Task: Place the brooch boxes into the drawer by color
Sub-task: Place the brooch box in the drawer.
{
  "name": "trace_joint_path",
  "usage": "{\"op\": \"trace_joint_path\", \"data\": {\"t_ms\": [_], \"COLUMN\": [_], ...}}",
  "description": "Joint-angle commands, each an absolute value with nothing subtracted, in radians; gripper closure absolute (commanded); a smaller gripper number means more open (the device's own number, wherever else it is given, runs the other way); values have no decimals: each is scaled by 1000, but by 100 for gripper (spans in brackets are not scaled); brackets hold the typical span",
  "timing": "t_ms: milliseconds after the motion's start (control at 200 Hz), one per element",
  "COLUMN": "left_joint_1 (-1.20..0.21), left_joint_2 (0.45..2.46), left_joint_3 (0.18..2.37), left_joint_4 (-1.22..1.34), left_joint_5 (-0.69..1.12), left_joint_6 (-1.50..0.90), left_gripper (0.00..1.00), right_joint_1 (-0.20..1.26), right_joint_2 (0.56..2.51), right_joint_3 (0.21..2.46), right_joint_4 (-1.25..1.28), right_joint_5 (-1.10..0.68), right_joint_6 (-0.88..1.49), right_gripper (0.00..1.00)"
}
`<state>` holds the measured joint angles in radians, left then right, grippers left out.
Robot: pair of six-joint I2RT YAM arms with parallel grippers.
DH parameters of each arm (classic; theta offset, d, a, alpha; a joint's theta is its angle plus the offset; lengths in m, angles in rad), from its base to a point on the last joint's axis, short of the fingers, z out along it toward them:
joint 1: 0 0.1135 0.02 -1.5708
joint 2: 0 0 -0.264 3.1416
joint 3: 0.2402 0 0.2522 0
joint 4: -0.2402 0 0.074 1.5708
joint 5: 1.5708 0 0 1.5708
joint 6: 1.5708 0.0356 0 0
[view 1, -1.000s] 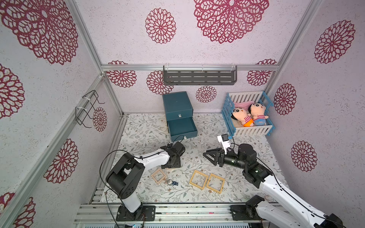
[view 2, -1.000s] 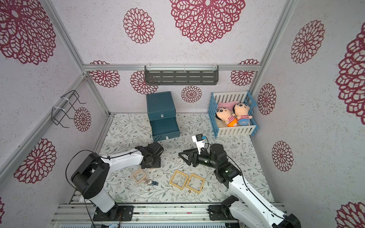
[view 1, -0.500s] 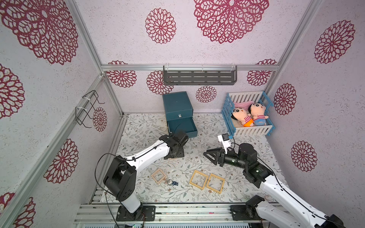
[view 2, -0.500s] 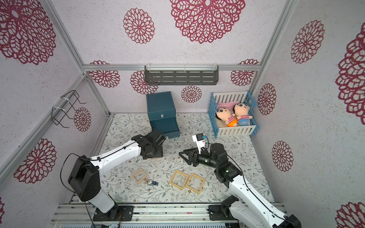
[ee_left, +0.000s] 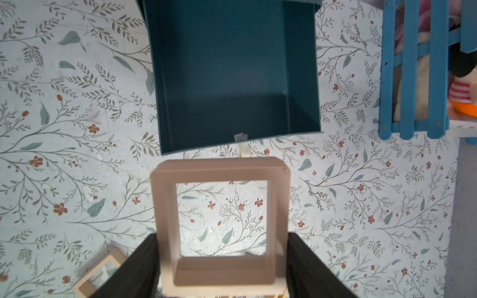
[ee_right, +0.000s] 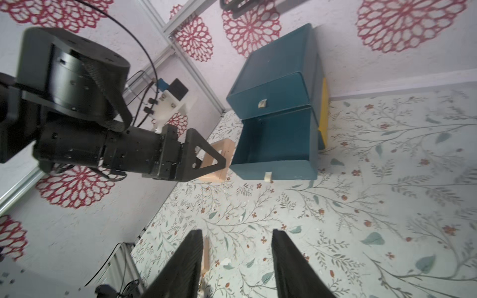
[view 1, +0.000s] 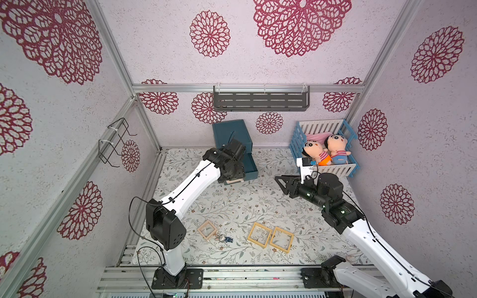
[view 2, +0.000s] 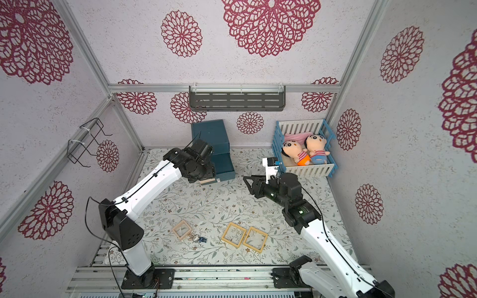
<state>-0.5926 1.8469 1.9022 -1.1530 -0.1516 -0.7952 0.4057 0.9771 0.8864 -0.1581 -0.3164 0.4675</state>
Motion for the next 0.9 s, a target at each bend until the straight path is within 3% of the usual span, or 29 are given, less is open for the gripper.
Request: {"op": "trace_joint_path", "data": {"t_ms": [0, 385, 896], "left_joint_1": [-569, -532, -515], "left_joint_2": [1916, 2218, 2326], "left_joint_3": [1996, 2385, 2422], "left_joint_4": [-1203, -1232, -1138], "left_joint_5": [-129, -122, -55], "left_joint_6": [-757, -710, -708], "left_gripper": [52, 54, 54], "right_joint_1": [379, 334, 333], "right_joint_2": [1007, 1141, 1249], "right_joint_3": [945, 1062, 1138], "right_joint_4": [-186, -193, -209], "right_joint_5": [-251, -234, -229], "right_joint_6": [419, 409, 399], "right_gripper": [51, 53, 54]}}
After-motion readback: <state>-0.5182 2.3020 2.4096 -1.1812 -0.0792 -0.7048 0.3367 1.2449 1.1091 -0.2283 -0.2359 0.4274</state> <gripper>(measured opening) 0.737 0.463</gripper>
